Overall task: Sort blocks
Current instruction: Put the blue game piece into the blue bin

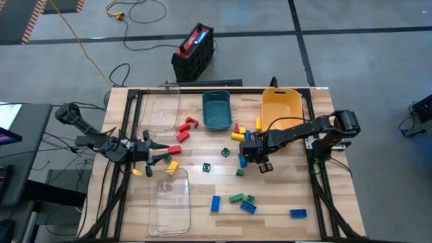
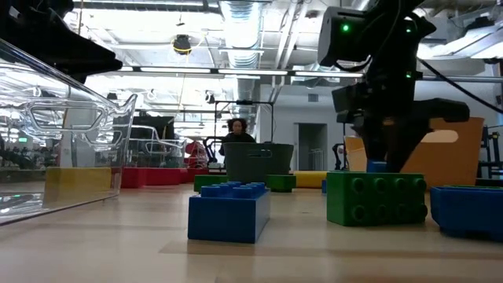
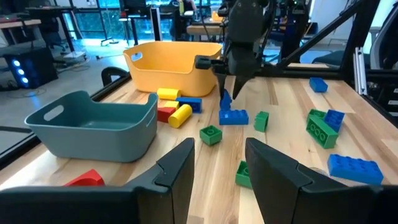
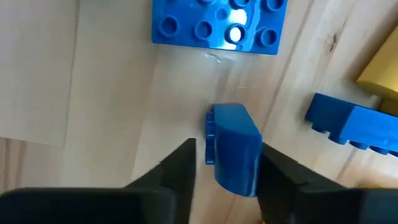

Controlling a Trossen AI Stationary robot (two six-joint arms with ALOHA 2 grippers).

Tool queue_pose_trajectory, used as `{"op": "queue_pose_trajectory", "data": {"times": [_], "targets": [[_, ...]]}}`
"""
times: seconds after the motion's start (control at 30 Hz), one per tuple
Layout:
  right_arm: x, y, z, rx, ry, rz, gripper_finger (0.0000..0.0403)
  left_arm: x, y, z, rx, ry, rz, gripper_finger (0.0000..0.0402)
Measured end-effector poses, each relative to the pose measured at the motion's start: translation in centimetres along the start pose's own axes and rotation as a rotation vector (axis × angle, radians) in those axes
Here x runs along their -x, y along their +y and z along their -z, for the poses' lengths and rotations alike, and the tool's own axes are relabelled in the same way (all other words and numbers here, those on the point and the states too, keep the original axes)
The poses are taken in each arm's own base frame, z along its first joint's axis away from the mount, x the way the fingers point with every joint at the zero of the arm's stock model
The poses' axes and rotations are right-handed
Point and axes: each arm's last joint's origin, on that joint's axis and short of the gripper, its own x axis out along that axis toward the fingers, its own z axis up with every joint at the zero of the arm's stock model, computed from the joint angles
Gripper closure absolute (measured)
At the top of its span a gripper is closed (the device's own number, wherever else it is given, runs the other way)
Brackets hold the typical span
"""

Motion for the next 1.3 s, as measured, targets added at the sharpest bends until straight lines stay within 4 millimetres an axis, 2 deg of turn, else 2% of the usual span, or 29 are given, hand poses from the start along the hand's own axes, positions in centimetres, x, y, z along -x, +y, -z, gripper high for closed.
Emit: {"op": "queue_pose_trajectory", "data": {"times": [0.23,0.4,0.47,0.67,0.83,1.03,1.2,1.3], "targets": [[0.1,0.1,-0.1,0.004,-0.006,-0.001,0.0366,0.0,0.0,0.0,0.002,0.000,0.000,0.0262],[0.8,0.4,-0.7,0.014,-0.012,-0.002,0.0380,0.0,0.0,0.0,-0.063,-0.002,0.000,0.0262],[2.1,0.1,-1.4,-0.009,-0.027,0.014,0.0376,0.0,0.0,0.0,-0.073,-0.002,0.000,0.0262],[7.8,-1.6,-4.0,-0.051,-0.179,0.105,0.0373,0.0,-0.1,-0.2,-0.047,-0.016,0.037,0.0262],[10.8,-3.8,-5.5,-0.091,-0.307,0.269,0.0371,0.0,-0.2,-0.7,0.013,-0.049,0.049,0.0262],[11.5,-8.0,-6.3,-0.182,-0.480,0.402,0.0368,0.0,-0.1,-1.2,0.037,-0.087,0.043,0.0262],[10.7,-11.7,-6.0,-0.305,-0.533,0.417,0.0368,0.0,-0.1,-1.2,0.032,-0.091,0.042,0.0262],[9.7,-13.5,-6.5,-0.363,-0.562,0.401,0.0368,0.0,-0.1,-1.2,0.001,-0.091,0.040,0.0262]]}}
